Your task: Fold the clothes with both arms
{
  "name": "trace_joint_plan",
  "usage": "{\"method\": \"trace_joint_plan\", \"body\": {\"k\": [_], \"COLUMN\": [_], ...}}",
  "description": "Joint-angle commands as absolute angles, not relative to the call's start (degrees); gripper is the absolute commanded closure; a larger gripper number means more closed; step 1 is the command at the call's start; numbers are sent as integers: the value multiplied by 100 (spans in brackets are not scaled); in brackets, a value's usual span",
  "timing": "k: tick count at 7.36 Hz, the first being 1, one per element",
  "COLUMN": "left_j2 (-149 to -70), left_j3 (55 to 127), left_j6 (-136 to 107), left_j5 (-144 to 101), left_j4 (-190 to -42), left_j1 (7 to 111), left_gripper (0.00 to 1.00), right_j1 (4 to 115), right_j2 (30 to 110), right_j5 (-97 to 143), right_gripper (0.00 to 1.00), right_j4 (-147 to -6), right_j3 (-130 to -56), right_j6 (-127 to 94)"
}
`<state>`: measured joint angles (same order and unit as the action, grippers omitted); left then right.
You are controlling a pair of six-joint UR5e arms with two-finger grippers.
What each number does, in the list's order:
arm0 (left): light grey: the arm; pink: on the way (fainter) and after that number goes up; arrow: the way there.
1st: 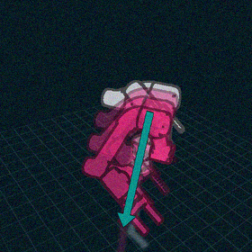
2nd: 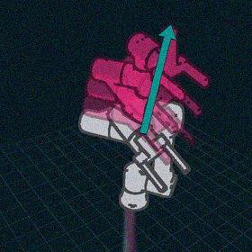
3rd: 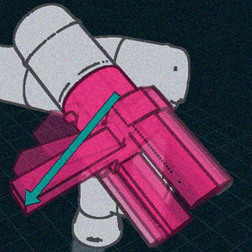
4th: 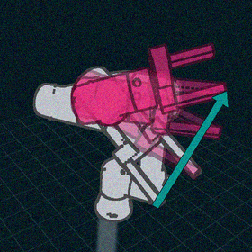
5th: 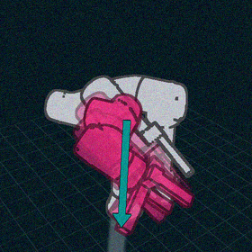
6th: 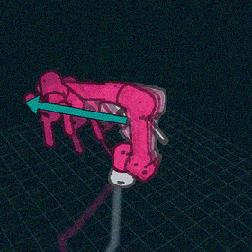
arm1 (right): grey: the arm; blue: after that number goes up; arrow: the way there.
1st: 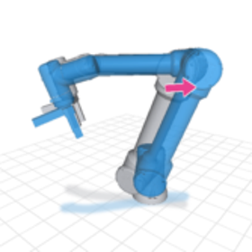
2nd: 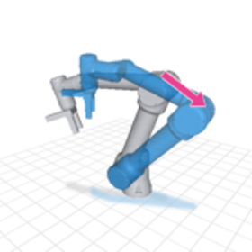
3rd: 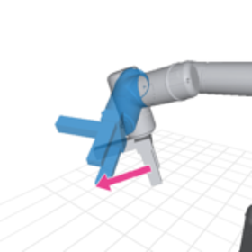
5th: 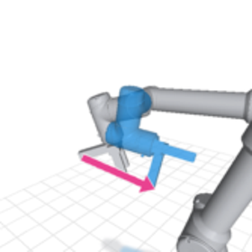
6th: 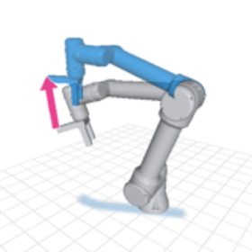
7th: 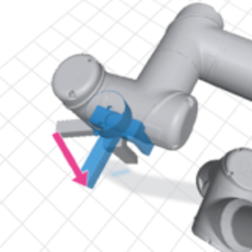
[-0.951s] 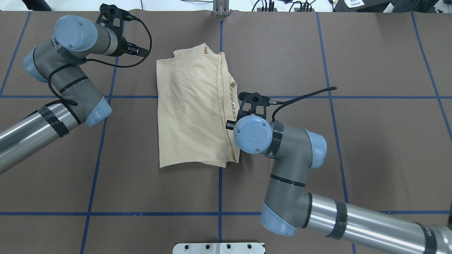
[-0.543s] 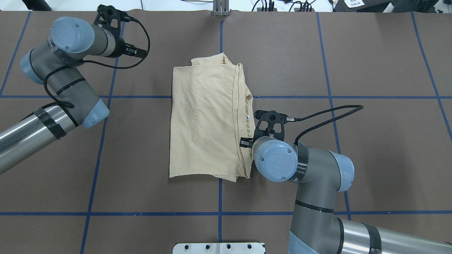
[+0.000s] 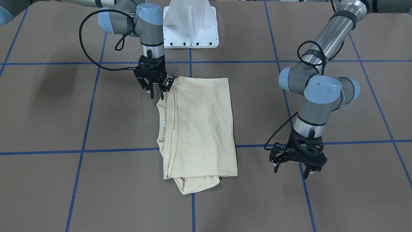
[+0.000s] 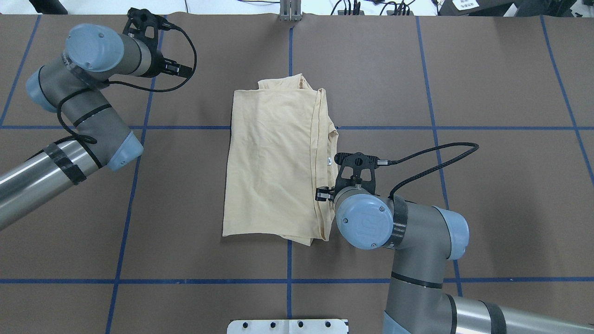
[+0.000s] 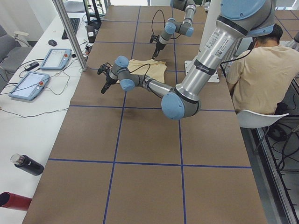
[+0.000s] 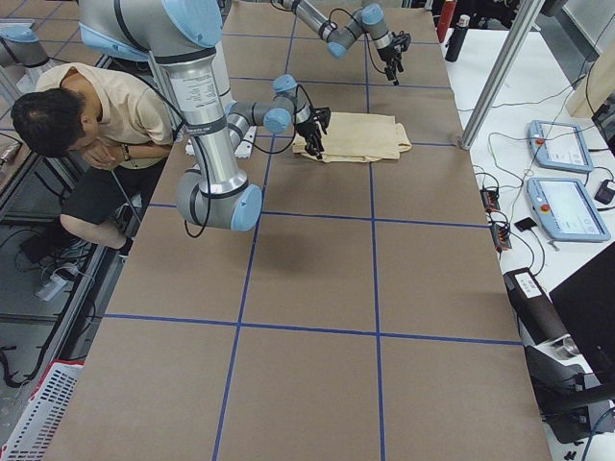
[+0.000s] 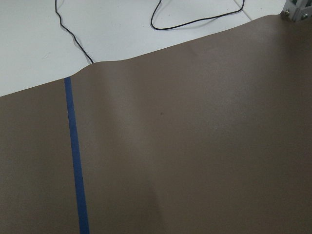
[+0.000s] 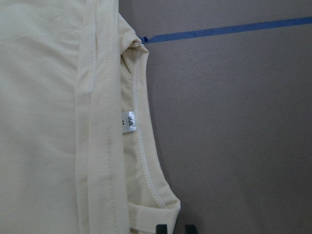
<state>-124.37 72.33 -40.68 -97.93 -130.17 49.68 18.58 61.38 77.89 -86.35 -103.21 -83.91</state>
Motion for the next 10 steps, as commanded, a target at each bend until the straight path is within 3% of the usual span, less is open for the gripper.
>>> {"method": "trace_joint_plan", "body": {"k": [1, 3, 10], "left_j2": [-12437, -12437, -12437], "left_j3": [7233, 7233, 7233], "left_j6": [-4069, -4069, -4069], "left_j5": [-9800, -9800, -9800], "left_j4": [-13017, -13017, -13017], "left_j1": [4948, 4939, 4922], "left_gripper": [0, 0, 0], "right_j1": [2187, 2241, 2232], "right_j2": [5314, 4739, 4571], "right_j5": [8146, 8305, 8640], "right_gripper": [0, 0, 0], "right_j4": [-9225, -9237, -9976], "right_j3": [-9848, -8854, -8754], "right_j6": [-8235, -8114, -7787]}}
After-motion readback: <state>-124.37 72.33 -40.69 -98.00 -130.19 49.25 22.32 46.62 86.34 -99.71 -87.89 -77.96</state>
